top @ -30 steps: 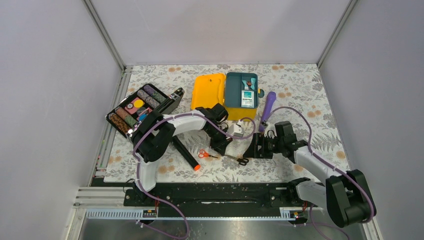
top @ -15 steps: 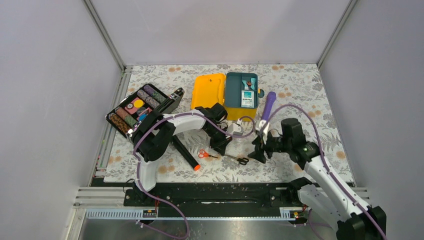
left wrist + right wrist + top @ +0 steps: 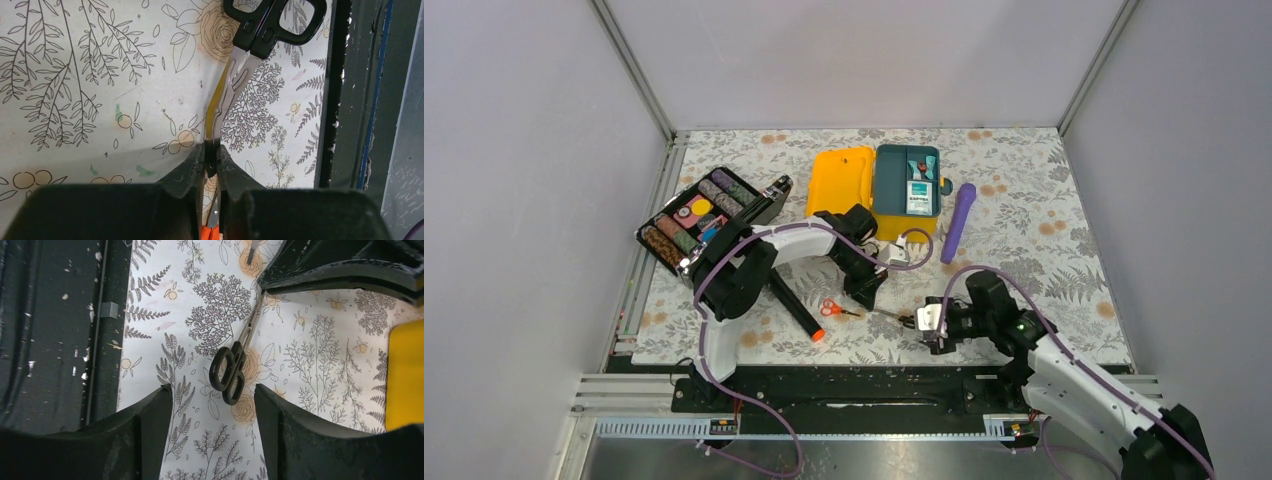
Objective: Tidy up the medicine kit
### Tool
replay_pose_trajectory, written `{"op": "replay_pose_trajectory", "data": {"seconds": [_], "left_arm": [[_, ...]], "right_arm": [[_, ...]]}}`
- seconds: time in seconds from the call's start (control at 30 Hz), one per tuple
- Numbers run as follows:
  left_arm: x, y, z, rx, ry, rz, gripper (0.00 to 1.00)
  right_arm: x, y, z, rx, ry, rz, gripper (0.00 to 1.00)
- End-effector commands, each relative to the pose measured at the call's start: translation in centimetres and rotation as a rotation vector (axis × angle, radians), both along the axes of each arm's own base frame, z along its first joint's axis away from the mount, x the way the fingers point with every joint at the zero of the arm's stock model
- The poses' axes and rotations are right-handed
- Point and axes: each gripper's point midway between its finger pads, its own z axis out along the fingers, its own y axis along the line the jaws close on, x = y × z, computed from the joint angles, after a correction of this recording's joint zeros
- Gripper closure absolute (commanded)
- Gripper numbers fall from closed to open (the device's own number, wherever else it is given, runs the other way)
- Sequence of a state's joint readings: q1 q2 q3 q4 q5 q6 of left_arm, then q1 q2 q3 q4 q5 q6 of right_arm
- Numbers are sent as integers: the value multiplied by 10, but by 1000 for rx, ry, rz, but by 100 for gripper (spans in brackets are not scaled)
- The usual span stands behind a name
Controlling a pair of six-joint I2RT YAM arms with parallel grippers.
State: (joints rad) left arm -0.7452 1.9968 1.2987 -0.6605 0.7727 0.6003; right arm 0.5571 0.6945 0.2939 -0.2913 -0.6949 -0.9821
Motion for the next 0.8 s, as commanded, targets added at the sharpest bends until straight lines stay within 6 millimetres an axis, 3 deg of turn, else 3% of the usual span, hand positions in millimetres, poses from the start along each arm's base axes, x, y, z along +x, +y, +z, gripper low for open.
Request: {"op": "replay_pose_trajectory", "data": {"seconds": [0.0, 0.23, 0.3, 0.47, 0.53, 0.63, 0.7, 0.77], "left_arm": [[4, 8, -26, 70, -12, -5, 100], [4, 9, -25, 68, 8, 2, 100], [4, 9, -26, 68, 19, 7, 100], [3, 7, -23, 58, 44, 24, 100], [5, 4, -17, 51, 56, 46, 100], [15, -4, 5, 11, 70, 120, 80], [30, -11, 33, -36, 53, 190, 63], [42, -15, 61, -83, 23, 235, 54]], "right_arm": [[23, 10, -3, -34, -128, 11, 33], [37, 22, -9, -89, -180, 27, 35], [39, 25, -11, -102, -188, 32, 40], [42, 33, -11, -134, -172, 27, 78], [41, 32, -10, -134, -166, 15, 86], [37, 24, -5, -147, -156, -2, 100], [33, 17, 0, -153, -140, -31, 100], [29, 11, 9, -150, -119, -68, 100]]}}
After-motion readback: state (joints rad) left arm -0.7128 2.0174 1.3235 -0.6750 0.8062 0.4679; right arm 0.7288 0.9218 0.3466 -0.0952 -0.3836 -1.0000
